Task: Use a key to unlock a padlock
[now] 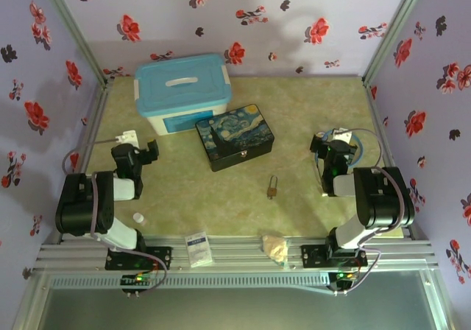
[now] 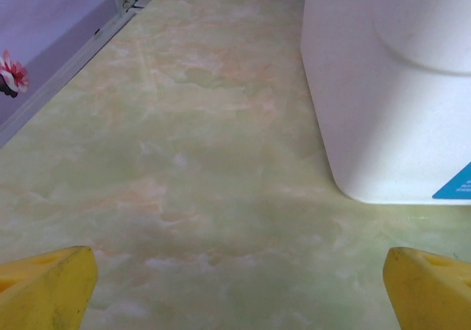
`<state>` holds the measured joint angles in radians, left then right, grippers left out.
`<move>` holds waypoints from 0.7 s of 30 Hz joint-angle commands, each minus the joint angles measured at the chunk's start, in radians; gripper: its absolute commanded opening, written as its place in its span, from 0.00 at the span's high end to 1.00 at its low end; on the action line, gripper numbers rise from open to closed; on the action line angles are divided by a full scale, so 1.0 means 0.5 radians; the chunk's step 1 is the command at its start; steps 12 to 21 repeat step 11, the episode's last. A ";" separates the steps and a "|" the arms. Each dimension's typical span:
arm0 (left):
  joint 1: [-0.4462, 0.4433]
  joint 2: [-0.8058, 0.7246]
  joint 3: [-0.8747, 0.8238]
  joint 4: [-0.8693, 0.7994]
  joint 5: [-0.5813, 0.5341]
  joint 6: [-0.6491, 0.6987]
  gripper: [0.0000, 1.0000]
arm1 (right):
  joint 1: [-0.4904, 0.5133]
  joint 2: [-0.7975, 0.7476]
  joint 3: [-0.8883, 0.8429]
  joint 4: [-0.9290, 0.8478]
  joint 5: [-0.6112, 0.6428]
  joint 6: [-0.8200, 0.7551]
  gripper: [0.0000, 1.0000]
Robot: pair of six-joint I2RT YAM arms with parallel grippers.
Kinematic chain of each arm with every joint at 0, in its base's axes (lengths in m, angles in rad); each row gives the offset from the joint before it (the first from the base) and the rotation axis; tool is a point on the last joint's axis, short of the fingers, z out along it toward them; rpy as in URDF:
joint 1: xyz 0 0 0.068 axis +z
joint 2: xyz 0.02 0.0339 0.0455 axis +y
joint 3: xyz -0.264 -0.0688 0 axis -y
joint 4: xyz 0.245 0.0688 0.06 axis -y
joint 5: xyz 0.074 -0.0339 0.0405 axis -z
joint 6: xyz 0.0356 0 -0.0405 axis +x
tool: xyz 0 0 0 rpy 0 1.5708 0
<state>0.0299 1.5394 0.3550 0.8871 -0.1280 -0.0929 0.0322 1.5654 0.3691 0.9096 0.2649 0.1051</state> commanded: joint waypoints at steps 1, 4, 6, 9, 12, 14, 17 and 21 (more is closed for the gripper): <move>-0.012 0.007 0.035 0.079 0.010 0.060 0.00 | -0.012 -0.014 0.017 -0.009 -0.008 0.005 0.01; -0.011 0.007 0.036 0.079 0.007 0.060 0.00 | -0.006 -0.012 0.021 -0.014 -0.093 -0.046 0.01; -0.016 0.007 0.036 0.077 0.007 0.060 0.00 | -0.016 0.007 0.067 -0.079 -0.170 -0.044 0.01; -0.016 0.004 0.035 0.079 0.004 0.060 0.00 | -0.037 -0.004 0.061 -0.072 -0.208 -0.032 0.01; -0.014 0.005 0.034 0.078 0.004 0.060 0.00 | -0.037 -0.012 0.047 -0.065 -0.208 -0.038 0.01; -0.014 0.005 0.034 0.078 0.004 0.060 0.00 | -0.037 -0.012 0.047 -0.065 -0.208 -0.038 0.01; -0.014 0.005 0.034 0.078 0.004 0.060 0.00 | -0.037 -0.012 0.047 -0.065 -0.208 -0.038 0.01; -0.014 0.005 0.034 0.078 0.004 0.060 0.00 | -0.037 -0.012 0.047 -0.065 -0.208 -0.038 0.01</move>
